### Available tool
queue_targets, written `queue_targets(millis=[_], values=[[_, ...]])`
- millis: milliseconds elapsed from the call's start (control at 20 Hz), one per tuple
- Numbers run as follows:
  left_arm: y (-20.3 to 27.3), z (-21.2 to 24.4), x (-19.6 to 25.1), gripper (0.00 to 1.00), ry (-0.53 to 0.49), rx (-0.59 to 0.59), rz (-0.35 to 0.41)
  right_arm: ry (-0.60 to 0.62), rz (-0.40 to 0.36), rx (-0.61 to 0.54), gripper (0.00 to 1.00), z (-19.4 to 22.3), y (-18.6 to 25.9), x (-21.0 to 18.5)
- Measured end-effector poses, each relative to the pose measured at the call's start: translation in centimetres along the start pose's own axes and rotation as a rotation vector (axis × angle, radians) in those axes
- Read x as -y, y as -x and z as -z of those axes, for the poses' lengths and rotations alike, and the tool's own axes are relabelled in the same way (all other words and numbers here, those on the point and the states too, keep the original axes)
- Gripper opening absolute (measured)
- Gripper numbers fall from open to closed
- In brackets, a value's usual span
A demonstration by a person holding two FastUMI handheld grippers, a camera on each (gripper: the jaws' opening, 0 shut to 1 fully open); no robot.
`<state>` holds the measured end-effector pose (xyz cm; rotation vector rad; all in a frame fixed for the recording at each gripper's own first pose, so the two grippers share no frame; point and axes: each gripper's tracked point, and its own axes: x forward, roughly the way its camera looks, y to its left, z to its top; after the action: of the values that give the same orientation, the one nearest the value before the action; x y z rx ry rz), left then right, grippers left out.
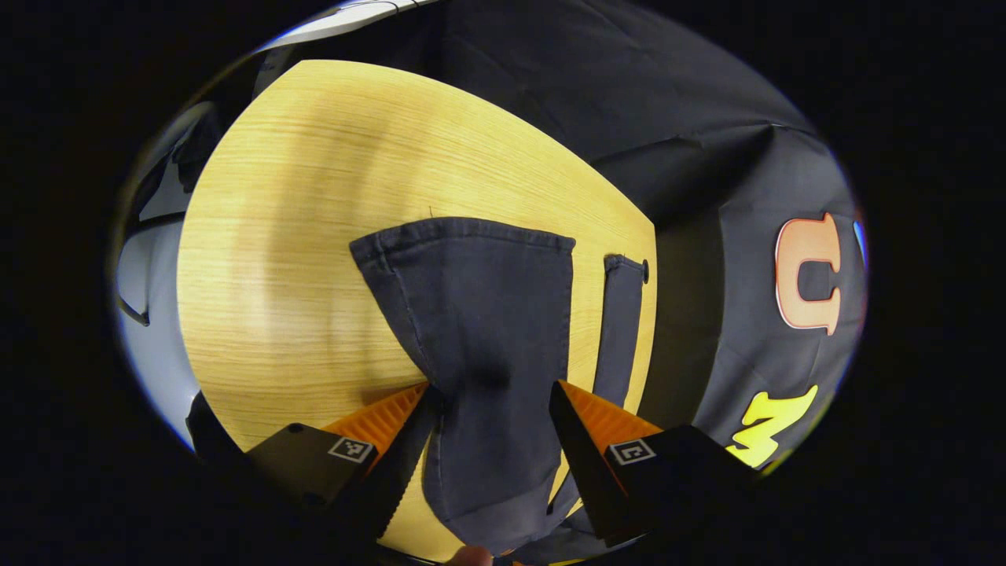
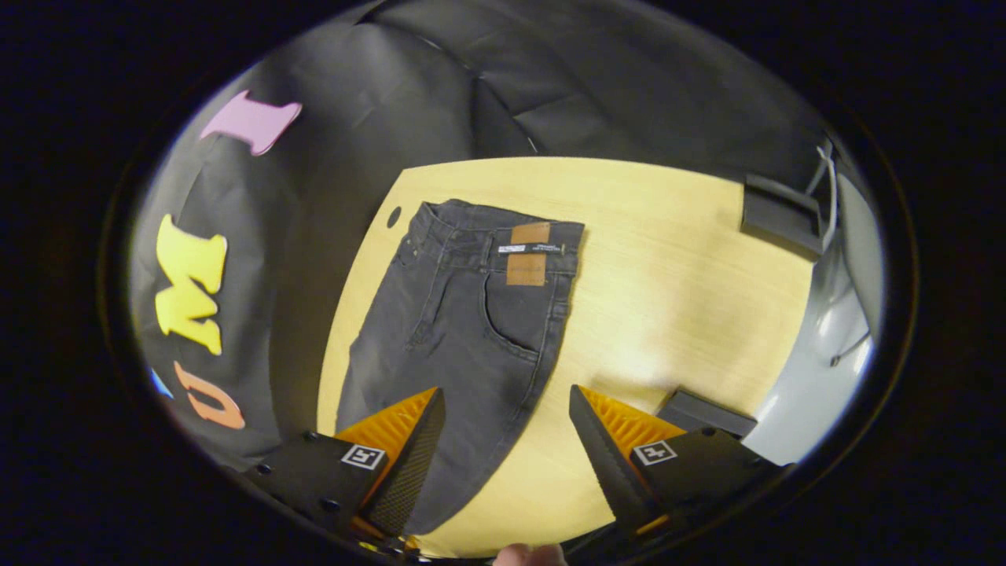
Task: Grasp the waist and the cuffs of the jeans and fold them to make the two legs overlap; first hold the waist and fold one-third of the jeans toward the cuffs, then hold the cuffs and fold the remaining one-third in the same direction to finish folding.
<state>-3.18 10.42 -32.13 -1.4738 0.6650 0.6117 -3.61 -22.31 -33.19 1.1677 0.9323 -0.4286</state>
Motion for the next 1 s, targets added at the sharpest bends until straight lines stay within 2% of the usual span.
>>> queue_targets(millis=[50, 100, 150, 250, 300, 350, 400, 450, 550, 600, 700, 750, 800, 850, 900, 950, 1000], values=[[-0.4, 0.4, 0.3, 0.9, 0.004, -0.014, 0.008, -0.033, 0.006, -0.001, 0.98, -0.4, -0.6, 0.3], [-0.7, 0.5, 0.4, 0.88, 0.011, -0.024, 0.012, -0.054, 0.012, 0.003, 0.93, -0.7, -1.2, 0.6], [-0.9, 0.5, 0.5, 0.84, 0.016, -0.027, 0.01, -0.061, 0.021, 0.008, 0.99, -1.1, -1.8, 1.0], [-1.5, 0.4, 0.6, 0.75, 0.018, -0.03, 0.011, -0.061, 0.037, 0.006, 0.98, -1.5, -3.0, 1.2], [-1.6, 0.5, 0.8, 0.86, 0.016, -0.036, 0.013, -0.06, 0.029, 0.012, 0.92, -1.8, -3.4, 0.7], [-1.7, 0.6, 1.0, 0.71, 0.014, -0.042, 0.014, -0.053, 0.028, 0.015, 0.95, -2.2, -3.8, 0.2], [-1.9, 0.6, 1.1, 0.7, 0.012, -0.047, 0.018, -0.036, 0.025, 0.012, 0.95, -2.3, -4.5, -0.4], [-2.2, 0.6, 1.4, 0.81, 0.012, -0.05, 0.025, -0.017, 0.025, 0.009, 0.92, -2.3, -5.0, -0.9], [-2.7, 0.3, 1.8, 0.77, 0.006, -0.06, 0.045, 0.011, 0.026, 0.002, 0.96, -2.4, -5.7, -1.8], [-3.0, 0.5, 2.0, 0.64, 0.001, -0.067, 0.053, 0.018, 0.028, 0.002, 0.95, -2.4, -6.0, -2.1], [-3.9, 0.5, 2.1, 0.57, -0.009, -0.079, 0.056, 0.025, 0.037, 0.002, 0.92, -2.5, -6.0, -2.1], [-4.5, 0.7, 2.0, 0.45, -0.009, -0.084, 0.045, 0.033, 0.058, 0.001, 0.96, -2.5, -5.9, -1.7], [-4.6, 0.6, 2.0, 0.34, -0.004, -0.097, 0.05, 0.039, 0.086, -0.003, 0.92, -2.7, -5.9, -1.2], [-4.8, 0.6, 2.4, 0.23, -0.001, -0.098, 0.066, 0.025, 0.096, -0.004, 0.82, -2.8, -5.8, -1.0], [-5.1, 0.6, 2.6, 0.18, -0.004, -0.098, 0.076, 0.015, 0.108, -0.016, 0.72, -2.8, -5.9, -0.9], [-5.2, 0.6, 2.6, 0.13, -0.005, -0.097, 0.078, 0.007, 0.136, -0.024, 0.72, -2.9, -6.1, -0.4], [-5.3, 0.5, 2.7, 0.12, 0.007, -0.094, 0.082, 0.006, 0.164, -0.025, 0.5, -3.0, -6.2, 0.4]])
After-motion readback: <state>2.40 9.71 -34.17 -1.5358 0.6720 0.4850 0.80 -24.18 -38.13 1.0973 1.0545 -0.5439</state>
